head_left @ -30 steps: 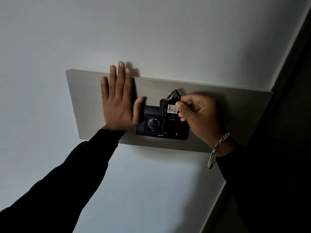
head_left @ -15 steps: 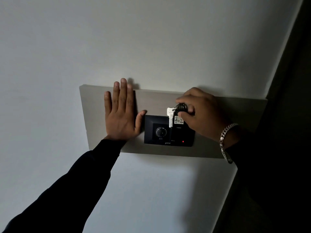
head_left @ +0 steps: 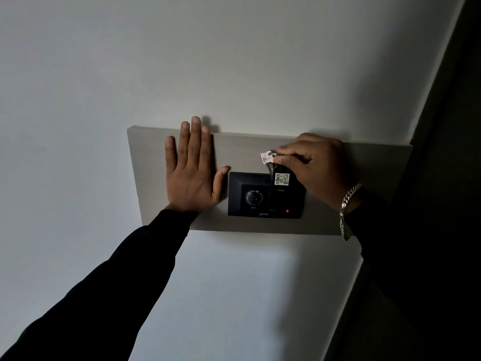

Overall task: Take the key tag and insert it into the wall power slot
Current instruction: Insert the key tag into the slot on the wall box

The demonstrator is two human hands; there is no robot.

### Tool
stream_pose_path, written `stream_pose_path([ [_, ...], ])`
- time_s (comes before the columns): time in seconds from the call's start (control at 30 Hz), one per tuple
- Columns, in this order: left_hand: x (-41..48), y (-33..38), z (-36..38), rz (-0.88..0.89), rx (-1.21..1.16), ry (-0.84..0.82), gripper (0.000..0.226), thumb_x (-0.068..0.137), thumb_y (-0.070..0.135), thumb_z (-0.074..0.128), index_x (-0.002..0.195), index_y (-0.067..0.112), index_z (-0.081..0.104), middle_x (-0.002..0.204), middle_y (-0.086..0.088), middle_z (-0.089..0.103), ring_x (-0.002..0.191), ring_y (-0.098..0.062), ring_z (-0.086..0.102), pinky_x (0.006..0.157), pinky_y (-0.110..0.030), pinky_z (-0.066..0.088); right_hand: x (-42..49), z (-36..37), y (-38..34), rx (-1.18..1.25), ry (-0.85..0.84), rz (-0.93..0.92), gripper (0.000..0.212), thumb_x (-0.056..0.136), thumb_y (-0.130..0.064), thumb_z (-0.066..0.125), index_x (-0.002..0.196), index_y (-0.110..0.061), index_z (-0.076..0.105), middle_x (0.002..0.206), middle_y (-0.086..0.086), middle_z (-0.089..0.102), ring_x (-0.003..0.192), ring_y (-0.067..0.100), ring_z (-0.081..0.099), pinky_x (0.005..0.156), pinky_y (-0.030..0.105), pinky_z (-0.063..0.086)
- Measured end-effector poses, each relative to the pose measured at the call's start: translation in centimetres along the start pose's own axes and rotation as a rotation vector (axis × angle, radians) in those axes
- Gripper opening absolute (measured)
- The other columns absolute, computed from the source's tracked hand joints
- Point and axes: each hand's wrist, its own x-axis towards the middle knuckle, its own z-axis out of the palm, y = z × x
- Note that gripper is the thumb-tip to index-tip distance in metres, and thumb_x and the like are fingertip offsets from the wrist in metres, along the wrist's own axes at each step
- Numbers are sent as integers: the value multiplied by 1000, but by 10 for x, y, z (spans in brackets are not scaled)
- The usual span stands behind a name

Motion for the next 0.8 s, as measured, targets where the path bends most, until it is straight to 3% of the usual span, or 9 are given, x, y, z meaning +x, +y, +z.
stream_pose_path([
  [0.43, 1, 0, -4, -4, -9, -4, 77, 95, 49, 31, 154, 0, 23, 164, -17, 15, 156, -32, 11, 124, -58, 17, 0, 3, 3, 85, 18, -4, 13, 81, -15, 75, 87, -4, 79, 81, 9, 76, 72, 16, 70, 70, 33, 56],
  [0.63, 0, 0, -3, 4, -1, -15, 78, 95, 50, 29, 154, 1, 21, 164, -18, 16, 156, -33, 12, 125, -57, 15, -4, 5, 9, 64, 29, -26, 15, 82, -16, 75, 89, -3, 78, 83, 10, 76, 73, 16, 70, 69, 26, 54],
  [0.8, 0, 0, -4, 3, -5, -27, 77, 95, 49, 30, 154, 0, 22, 163, -19, 16, 155, -33, 12, 124, -58, 17, -11, 12, 15, 58, 38, -51, 14, 82, -15, 74, 87, -3, 78, 79, 10, 75, 70, 17, 68, 66, 28, 54],
])
